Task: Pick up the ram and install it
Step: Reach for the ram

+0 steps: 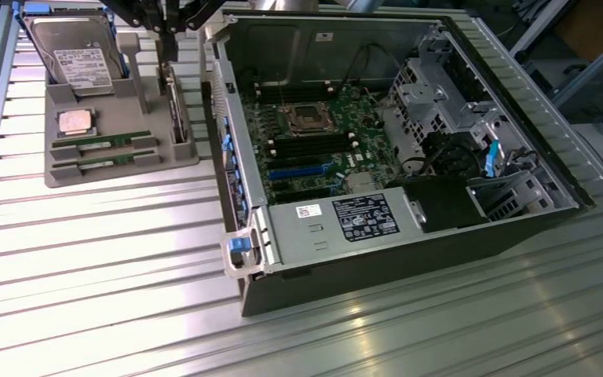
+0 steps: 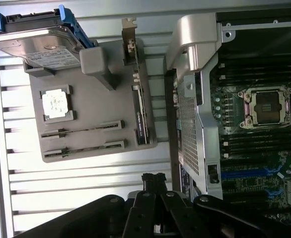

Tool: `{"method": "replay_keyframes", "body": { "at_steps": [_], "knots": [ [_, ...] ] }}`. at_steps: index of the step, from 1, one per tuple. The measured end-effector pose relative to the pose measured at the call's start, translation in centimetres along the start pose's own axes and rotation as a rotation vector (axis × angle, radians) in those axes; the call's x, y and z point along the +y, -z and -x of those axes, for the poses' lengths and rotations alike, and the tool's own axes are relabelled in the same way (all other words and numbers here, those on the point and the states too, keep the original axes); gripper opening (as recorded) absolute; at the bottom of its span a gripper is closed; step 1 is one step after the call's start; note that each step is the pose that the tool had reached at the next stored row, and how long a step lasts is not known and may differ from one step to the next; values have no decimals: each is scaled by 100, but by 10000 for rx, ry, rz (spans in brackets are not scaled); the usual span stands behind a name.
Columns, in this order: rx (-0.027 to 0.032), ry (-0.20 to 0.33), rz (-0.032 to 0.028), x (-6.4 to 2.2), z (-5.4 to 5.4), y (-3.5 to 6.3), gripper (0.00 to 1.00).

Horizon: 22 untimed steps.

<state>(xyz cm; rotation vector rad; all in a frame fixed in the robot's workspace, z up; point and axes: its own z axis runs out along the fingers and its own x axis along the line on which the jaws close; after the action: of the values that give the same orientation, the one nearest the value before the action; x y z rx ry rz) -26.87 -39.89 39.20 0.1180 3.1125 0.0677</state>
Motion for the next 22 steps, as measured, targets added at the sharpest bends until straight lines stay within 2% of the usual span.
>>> {"method": "replay_keyframes", "body": {
  "at_steps": [5,10,22],
  "knots": [
    [0,0,0,-5,-63,1,11],
    [0,0,-1,-13,-172,4,11],
    [1,0,-1,-22,-291,7,11]
  ]
}}
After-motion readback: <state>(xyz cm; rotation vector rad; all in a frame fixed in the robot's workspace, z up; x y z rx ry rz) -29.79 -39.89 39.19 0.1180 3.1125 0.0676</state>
